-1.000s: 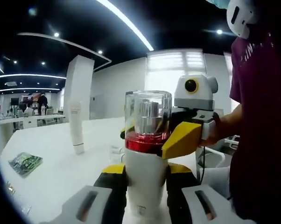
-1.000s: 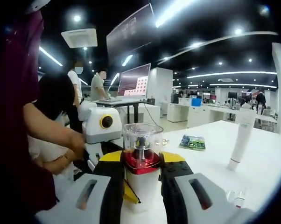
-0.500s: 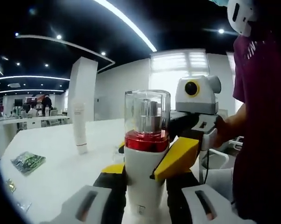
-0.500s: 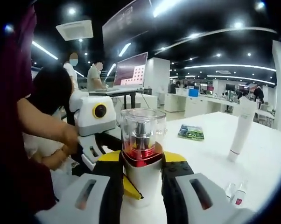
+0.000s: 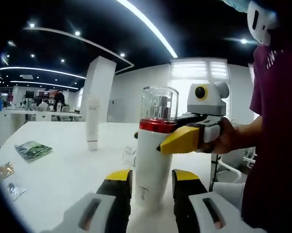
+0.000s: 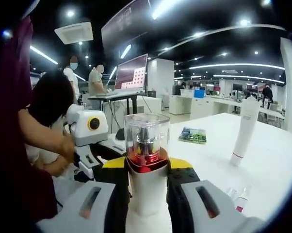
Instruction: Arrange the skincare products in the storage area until every visible bottle or jar stands upright without overlapping.
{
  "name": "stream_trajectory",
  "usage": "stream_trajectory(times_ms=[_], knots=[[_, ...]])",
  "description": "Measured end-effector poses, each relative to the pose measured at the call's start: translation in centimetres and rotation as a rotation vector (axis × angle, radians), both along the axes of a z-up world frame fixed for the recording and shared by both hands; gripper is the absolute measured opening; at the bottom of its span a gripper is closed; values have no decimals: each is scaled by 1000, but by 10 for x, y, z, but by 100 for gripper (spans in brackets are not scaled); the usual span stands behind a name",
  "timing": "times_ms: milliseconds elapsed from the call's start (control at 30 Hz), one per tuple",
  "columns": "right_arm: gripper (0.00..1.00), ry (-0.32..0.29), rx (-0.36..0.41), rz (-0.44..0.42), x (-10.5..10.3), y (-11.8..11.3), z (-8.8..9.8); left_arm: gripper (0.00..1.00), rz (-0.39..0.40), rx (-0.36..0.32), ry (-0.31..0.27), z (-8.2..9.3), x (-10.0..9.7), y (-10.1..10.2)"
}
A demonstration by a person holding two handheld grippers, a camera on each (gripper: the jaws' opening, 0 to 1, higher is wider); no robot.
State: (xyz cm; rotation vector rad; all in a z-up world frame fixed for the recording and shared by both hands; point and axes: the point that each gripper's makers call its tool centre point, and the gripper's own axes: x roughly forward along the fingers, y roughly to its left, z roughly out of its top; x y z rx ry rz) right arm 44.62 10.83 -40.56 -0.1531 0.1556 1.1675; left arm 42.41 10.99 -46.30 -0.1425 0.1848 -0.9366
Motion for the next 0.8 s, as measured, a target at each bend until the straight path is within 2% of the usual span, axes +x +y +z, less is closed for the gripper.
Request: stream_trajectory(times_ms=[233,400,567,600,633,800], knots=[[26,-41,15,-16,29,-11,27,33,55,-40,27,-8,9,10],[26,-11,87,-33,69,-31,56,32,59,-25,28,-12,9,10],[26,16,126,-52,104,-50,77,32,55,-30,34,-14,8,11],[26,17,135,-58,113,-55,81,32,57,-24,34,-15,8,11],[26,19,144,-67,122,-60,86,32,81,10,17,-18,11,14],[26,13,148,-116,157,-74,90,32,69,20,16,-21,9,11]])
